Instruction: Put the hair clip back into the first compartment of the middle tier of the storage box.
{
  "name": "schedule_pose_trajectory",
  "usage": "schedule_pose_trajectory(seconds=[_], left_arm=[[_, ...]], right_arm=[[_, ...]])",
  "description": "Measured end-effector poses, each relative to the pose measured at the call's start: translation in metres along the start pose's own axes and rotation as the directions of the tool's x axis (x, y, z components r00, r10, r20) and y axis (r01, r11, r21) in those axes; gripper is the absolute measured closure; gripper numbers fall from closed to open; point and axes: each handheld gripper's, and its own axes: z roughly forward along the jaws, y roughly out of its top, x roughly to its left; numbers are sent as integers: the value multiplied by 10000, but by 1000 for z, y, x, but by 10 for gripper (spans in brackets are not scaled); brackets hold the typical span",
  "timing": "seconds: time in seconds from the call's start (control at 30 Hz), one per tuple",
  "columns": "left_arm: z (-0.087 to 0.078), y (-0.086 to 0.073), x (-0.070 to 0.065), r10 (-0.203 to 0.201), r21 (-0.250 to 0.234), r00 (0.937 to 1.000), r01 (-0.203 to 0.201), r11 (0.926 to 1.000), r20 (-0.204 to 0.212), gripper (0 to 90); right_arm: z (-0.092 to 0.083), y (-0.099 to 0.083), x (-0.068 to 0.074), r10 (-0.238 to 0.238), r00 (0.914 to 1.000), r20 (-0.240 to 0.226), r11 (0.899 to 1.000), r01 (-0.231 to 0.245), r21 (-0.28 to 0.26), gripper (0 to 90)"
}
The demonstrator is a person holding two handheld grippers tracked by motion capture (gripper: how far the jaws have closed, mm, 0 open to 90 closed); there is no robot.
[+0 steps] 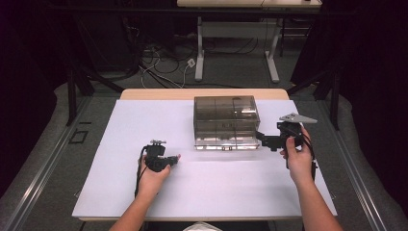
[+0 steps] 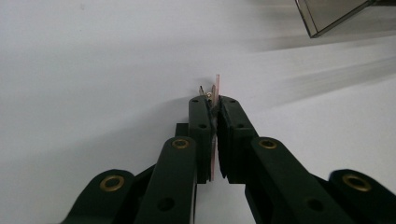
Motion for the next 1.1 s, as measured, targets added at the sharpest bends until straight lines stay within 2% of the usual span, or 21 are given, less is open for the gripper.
schedule_pose_trajectory(seconds=[0.03,0.33,0.53,0.83,1.1], left_arm=[[-1,0,0,26,98,10000,-26,9999,41,844],[-2,-1,-1,40,-275,10000,-41,9996,-45,857],[-4,-1,-2,120,-311,9999,-117,9994,102,858],[-8,0,-4,189,-723,9998,-190,9972,-13,858],[-13,0,-5,323,-1311,9995,-329,9908,-68,857]], right_arm=[[0,0,0,-6,10000,-9,10000,6,1,50],[-1,-1,0,11,10000,-68,10000,-11,-68,52],[-1,-1,-1,-12,10000,-30,10000,12,-83,54],[-1,-1,0,-11,10000,-37,10000,11,-21,54],[-1,0,0,-26,10000,-51,10000,26,-91,56]])
